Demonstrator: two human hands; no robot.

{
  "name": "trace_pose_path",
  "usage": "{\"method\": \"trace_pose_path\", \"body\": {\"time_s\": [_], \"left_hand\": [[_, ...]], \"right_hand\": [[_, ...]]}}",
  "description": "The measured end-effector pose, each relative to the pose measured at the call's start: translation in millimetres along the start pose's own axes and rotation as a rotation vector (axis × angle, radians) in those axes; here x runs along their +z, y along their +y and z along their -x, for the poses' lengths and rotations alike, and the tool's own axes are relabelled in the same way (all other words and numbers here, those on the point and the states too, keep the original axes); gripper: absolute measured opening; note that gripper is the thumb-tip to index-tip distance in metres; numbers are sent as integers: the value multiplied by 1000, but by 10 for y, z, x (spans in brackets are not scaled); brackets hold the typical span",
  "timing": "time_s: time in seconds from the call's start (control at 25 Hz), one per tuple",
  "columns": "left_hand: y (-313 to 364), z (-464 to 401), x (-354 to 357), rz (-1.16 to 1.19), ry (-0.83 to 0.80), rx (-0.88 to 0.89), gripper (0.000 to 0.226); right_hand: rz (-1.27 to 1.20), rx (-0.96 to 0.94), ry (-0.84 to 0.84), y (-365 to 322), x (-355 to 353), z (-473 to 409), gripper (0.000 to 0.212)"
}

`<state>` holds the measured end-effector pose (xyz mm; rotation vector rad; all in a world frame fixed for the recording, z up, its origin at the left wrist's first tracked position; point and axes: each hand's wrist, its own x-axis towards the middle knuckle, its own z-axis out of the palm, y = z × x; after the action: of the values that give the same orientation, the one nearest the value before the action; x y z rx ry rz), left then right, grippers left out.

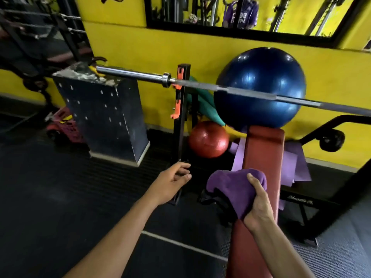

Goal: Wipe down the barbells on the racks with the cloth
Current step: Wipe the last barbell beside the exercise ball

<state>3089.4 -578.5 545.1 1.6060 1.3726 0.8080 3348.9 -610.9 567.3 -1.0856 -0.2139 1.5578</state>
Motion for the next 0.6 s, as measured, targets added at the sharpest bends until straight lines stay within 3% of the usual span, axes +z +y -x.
{"method": "trace_pose_path", "body": {"time_s": [0.28, 0.6], "left_hand": [[-282, -1587, -561, -77, -47, 128, 31], [107, -3690, -1218, -544, 97, 571, 47]], "right_hand": [[-89, -160, 82, -253, 839, -1211, 37], [-220, -292, 173, -847, 1349, -2290, 46]]}}
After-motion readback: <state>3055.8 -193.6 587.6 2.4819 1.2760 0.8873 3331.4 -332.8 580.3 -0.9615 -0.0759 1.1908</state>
